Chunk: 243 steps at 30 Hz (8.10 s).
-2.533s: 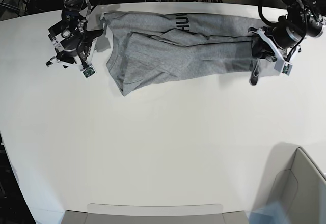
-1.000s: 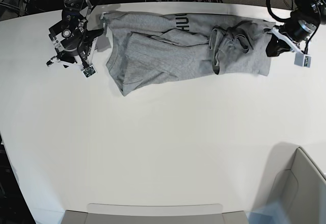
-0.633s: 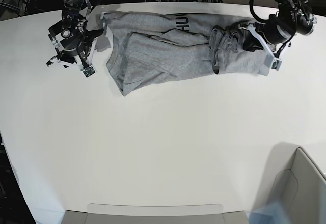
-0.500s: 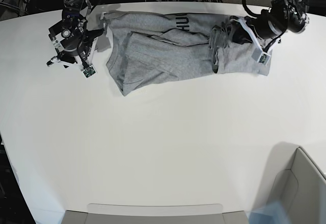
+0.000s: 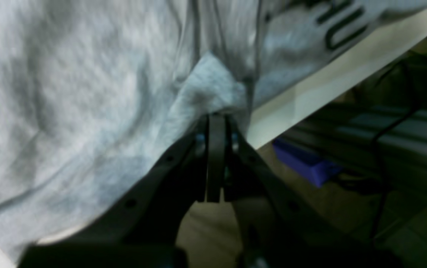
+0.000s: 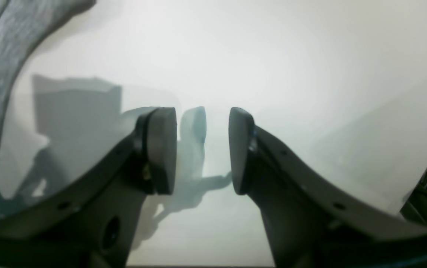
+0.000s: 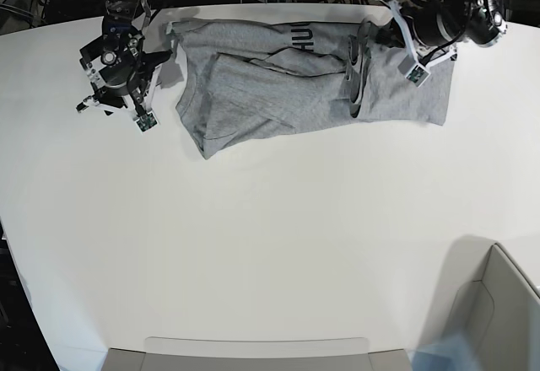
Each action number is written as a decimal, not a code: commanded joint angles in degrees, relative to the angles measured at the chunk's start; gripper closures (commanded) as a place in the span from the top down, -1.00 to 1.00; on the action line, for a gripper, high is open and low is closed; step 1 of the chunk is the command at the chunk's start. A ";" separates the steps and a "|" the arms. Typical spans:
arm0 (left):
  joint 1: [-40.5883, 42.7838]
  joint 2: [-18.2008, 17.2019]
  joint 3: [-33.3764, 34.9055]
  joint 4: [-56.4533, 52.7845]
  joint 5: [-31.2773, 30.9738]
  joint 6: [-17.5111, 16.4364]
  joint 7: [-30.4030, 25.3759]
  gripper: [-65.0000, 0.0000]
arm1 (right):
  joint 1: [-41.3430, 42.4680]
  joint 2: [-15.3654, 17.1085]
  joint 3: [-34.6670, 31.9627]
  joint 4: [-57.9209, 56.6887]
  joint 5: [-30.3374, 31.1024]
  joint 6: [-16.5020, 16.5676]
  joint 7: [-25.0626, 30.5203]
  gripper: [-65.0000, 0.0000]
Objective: Fold the T-shirt properly
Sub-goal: 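Fold the strip end inward toward the right gripper with the left gripper, then grasp the opposite strip end with the right gripper and lift it, then fold the held end over onto the shirt with the right gripper, then grasp the folded bundle with both grippers and fold it over again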
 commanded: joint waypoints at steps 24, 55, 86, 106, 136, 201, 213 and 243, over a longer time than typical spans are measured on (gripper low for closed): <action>-6.47 -0.15 -0.59 0.65 -6.37 -0.10 -0.93 -0.81 | 6.82 -1.12 16.69 -0.17 47.98 0.89 -17.94 -0.28; -6.47 -0.15 -24.41 0.74 -6.72 -0.10 -0.53 -0.80 | 1.02 -3.66 4.56 -25.05 48.60 0.89 -17.94 -0.28; -5.42 -0.15 -24.41 0.65 -6.64 -0.10 -0.53 -0.80 | 18.25 8.82 16.42 -28.75 49.21 0.89 -17.94 -1.00; -4.89 -0.50 -23.88 -4.27 5.85 -0.10 -0.53 -0.80 | 18.96 6.53 9.13 -2.37 49.04 0.89 -17.94 -1.00; -5.15 -0.24 -23.80 -4.71 17.45 -0.10 -0.53 -0.80 | 18.34 6.09 -49.77 -5.10 44.99 -50.23 -10.86 -0.25; -19.57 8.29 36.51 -1.72 35.74 -0.10 -4.62 -1.00 | 18.87 18.57 -27.62 -22.42 44.73 -28.34 -8.14 -1.00; -33.72 7.76 22.36 -19.04 35.74 -0.10 -4.62 -1.00 | 16.14 18.22 -49.42 -15.82 44.99 -28.08 -7.96 -1.00; -31.52 12.25 25.70 -1.20 35.39 -0.10 -0.53 -1.00 | 4.98 18.75 -20.50 3.96 44.73 -28.08 -7.96 -1.00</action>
